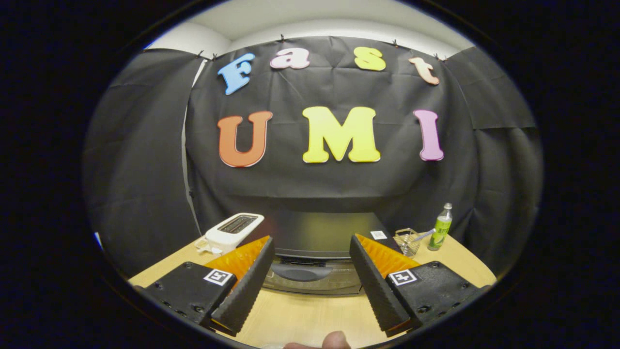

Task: Open the toaster oven, put the food inside, and close the toaster oven door.

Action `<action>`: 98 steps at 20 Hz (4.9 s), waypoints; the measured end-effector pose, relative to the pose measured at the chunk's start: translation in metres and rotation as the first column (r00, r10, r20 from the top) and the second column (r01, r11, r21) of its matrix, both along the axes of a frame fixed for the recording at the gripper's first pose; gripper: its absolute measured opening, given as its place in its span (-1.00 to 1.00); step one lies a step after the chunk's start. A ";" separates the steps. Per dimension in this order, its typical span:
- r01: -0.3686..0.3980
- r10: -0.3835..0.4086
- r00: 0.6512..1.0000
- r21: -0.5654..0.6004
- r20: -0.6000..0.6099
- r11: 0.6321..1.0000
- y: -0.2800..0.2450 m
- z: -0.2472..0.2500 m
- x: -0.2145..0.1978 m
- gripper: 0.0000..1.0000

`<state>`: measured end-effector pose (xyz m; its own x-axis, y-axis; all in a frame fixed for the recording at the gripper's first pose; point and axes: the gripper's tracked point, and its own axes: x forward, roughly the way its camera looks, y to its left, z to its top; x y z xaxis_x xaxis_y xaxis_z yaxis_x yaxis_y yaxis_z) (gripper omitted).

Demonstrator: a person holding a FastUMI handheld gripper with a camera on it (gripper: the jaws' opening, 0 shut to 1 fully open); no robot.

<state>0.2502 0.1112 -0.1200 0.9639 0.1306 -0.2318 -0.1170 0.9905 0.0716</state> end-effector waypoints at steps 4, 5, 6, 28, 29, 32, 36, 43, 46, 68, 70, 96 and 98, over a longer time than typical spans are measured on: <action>0.023 -0.023 0.999 -0.015 -0.037 1.000 0.009 -0.033 0.039 1.00; 0.028 -0.028 0.999 -0.010 -0.044 1.000 0.012 -0.042 0.045 1.00; 0.033 -0.033 0.998 -0.004 -0.050 0.999 0.015 -0.048 0.050 1.00; 0.062 -0.067 0.989 -0.047 -0.128 0.997 0.026 -0.103 0.005 0.97; 0.063 -0.070 0.986 -0.053 -0.152 0.997 0.025 -0.105 -0.004 0.97; 0.049 -0.068 0.973 -0.089 -0.220 0.995 0.026 -0.116 -0.028 0.96; 0.011 -0.046 0.948 -0.113 -0.313 0.994 0.028 -0.139 -0.057 0.95; -0.057 0.031 0.894 -0.043 -0.446 0.997 0.026 -0.173 -0.083 0.94; -0.056 0.051 0.861 0.006 -0.505 0.998 0.027 -0.184 -0.097 0.96; 0.057 -0.015 0.882 0.075 -0.470 0.996 0.025 -0.200 -0.259 1.00; 0.099 -0.048 0.856 0.072 -0.515 0.993 0.024 -0.218 -0.262 1.00; 0.179 -0.019 0.873 0.283 -0.488 0.942 0.027 -0.219 -0.242 -0.51; 0.177 -0.017 0.881 0.296 -0.473 0.939 0.027 -0.213 -0.242 -0.55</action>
<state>0.0085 0.1381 -0.3330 0.7706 0.1861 -0.6096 0.1037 0.9071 0.4079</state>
